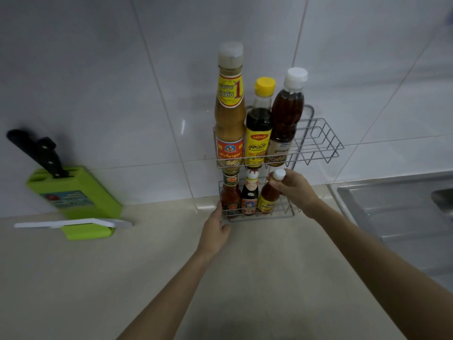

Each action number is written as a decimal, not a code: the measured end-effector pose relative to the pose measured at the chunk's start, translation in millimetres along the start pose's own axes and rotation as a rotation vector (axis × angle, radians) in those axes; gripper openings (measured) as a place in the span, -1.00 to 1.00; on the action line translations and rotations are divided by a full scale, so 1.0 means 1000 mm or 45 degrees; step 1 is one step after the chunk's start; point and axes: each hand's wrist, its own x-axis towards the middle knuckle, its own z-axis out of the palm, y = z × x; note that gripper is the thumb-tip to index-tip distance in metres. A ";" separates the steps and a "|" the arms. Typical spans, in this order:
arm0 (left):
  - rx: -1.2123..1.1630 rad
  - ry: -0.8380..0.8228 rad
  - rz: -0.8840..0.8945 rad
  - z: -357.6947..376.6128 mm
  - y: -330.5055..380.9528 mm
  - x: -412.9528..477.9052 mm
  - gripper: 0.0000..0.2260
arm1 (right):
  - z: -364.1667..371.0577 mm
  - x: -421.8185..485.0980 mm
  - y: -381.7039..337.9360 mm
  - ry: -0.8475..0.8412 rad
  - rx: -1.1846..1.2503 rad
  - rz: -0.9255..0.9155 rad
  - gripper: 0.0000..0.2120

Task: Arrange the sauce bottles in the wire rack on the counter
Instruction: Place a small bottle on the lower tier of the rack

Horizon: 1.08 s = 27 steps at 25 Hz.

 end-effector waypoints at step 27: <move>0.212 -0.470 -0.044 0.023 0.020 -0.108 -0.73 | -0.055 -0.189 0.068 0.190 -0.666 0.160 -0.72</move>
